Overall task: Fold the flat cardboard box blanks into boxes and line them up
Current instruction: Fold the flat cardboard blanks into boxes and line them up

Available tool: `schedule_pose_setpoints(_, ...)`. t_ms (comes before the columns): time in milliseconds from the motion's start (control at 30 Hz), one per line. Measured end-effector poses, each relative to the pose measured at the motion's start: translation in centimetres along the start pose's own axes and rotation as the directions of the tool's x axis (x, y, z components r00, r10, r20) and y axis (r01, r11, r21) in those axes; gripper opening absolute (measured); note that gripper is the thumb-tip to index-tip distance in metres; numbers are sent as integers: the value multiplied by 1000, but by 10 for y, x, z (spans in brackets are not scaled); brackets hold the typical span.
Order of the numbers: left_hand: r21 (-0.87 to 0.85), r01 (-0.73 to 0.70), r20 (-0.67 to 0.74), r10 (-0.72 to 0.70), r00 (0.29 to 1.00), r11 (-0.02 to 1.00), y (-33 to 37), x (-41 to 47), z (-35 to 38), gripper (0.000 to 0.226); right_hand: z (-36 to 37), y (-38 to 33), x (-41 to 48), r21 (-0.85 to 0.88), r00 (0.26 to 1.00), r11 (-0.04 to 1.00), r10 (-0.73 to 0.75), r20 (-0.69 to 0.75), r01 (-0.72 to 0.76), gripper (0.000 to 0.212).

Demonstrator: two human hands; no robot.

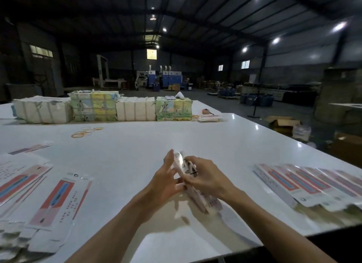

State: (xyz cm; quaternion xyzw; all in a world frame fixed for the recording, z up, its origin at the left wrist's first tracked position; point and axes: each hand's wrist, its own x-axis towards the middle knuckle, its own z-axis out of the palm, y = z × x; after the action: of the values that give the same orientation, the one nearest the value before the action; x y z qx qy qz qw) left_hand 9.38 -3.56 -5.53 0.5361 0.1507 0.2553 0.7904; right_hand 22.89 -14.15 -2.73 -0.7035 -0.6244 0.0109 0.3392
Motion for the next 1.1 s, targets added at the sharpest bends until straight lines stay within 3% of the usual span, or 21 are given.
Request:
schedule_pose_setpoints(67, 41, 75, 21, -76, 997, 996, -5, 3, -2, 41, -17, 13, -9, -53, 995, 997, 59, -77, -63, 47)
schedule_pose_setpoints(200, 47, 71, 90, -75, 993, 996, -11, 9, -13, 75, -58, 57, -33, -217, 946, 921, 308, -101, -323, 38)
schedule_pose_setpoints(267, 98, 43, 112, -54, 992, 994, -13, 10, -15, 75, -71, 80, -54, -261, 919, 882, 384, -91, -394, 23)
schedule_pose_setpoints(467, 213, -5, 178, -34, 983, 977, -13, 8, -15, 53, -93, 116, -91, -655, 920, 655, 344, -185, -377, 36)
schedule_pose_setpoints(700, 248, -3, 191, -46, 980, 969, -7, 0, -8, 42, -110, 122, -92, -767, 931, 546, 319, -180, -336, 43)
schedule_pose_setpoints(767, 272, -4, 174, -45, 984, 962, -4, -3, -5, 35, -101, 115, -75, -807, 951, 515, 251, -180, -289, 44)
schedule_pose_setpoints(867, 328, 2, 116, -42, 992, 945, -2, -5, -3, 24, -69, 87, -37, -753, 986, 638, 94, -135, -164, 35)
schedule_pose_setpoints(933, 282, 41, 76, -65, 995, 959, -2, -4, -3, 30, -41, 65, -8, -671, 996, 737, 18, -92, -76, 28)
schedule_pose_setpoints(1033, 215, 107, -22, -104, 994, 971, 5, -4, -2, 41, 2, 35, 28, -508, 998, 860, 27, -60, -54, 25)
schedule_pose_setpoints(1100, 386, 113, -86, -86, 993, 916, 15, -6, -2, 43, 30, 27, 39, -408, 997, 910, 55, -55, -72, 23)
